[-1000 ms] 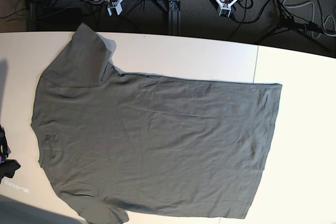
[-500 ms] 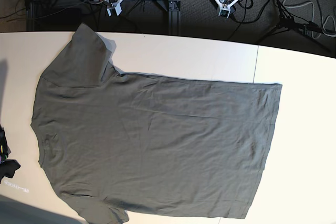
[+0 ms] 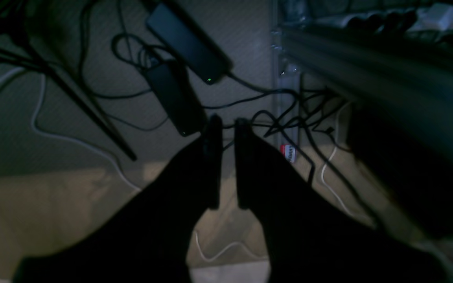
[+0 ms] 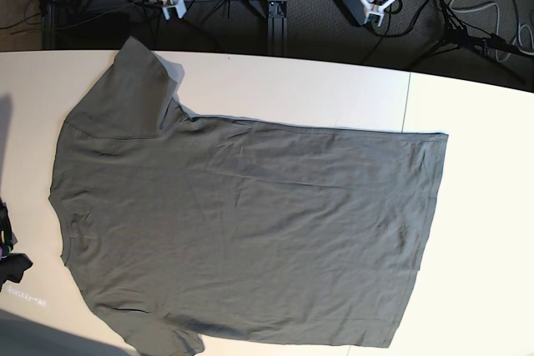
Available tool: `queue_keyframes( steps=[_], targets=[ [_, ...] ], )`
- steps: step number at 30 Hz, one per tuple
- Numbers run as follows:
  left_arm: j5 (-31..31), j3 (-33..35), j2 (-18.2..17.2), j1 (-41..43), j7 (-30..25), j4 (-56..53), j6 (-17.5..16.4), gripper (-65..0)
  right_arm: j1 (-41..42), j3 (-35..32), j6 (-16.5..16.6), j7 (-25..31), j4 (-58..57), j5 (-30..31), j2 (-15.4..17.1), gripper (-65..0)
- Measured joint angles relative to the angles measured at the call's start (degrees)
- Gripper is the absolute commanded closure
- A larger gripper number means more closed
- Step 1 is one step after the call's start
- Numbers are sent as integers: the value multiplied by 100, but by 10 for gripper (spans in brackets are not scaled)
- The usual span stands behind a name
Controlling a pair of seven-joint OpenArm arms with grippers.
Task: Fold the T-shirt properly
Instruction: 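Move both grippers out from rest toward the shirt's shoulder corners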
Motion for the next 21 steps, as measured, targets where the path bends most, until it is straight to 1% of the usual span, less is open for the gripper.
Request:
queue_keyframes(
  steps=[1, 3, 6, 9, 10, 12, 13, 15, 16, 18, 20, 21],
  targets=[
    [9, -66, -142, 114, 131, 197, -321, -58, -138, -2, 17, -9, 120, 225, 107, -32],
    [-2, -330, -365, 415, 223, 667, -962, -58, -470, -2, 66, -7, 398, 588, 337, -32],
    [-9, -927, -570, 975, 293, 1574, -1849, -58, -1027, -2, 140, -48, 929, 1283, 636, -32],
    [-170, -1556, -697, 1624, 317, 2643, -2457, -59, -1679, -13, 264, -144, 1661, 2168, 876, -32],
    [-264, -1753, -750, 1858, 363, 3025, -2568, -60, -1908, -22, 313, -321, 1950, 2610, 962, -32],
    [-472, -2135, -824, 2328, 555, 3821, -2594, -63, -2382, -28, 391, -772, 2570, 3547, 1187, -32],
    [-549, -2293, -841, 2555, 686, 4223, -2597, -78, -2632, -28, 413, -1029, 2889, 4015, 1335, -32],
    [-796, -2538, -835, 2981, 872, 5007, -2599, -143, -3126, -22, 420, -1414, 3543, 4791, 1615, -32],
    [-931, -2621, -826, 3169, 933, 5390, -2610, -174, -3353, -11, 417, -1572, 3880, 5084, 1746, -32],
    [-1152, -2758, -833, 3495, 938, 6107, -2616, -202, -3766, 111, 415, -1779, 4566, 5458, 1930, -32],
    [-1276, -2889, -870, 3744, 940, 6721, -2614, -212, -4076, 341, 417, -1965, 5272, 5779, 1976, -37],
    [-1279, -2949, -901, 3845, 951, 6999, -2614, -216, -4203, 466, 420, -2085, 5624, 5960, 1978, -58]
  ],
)
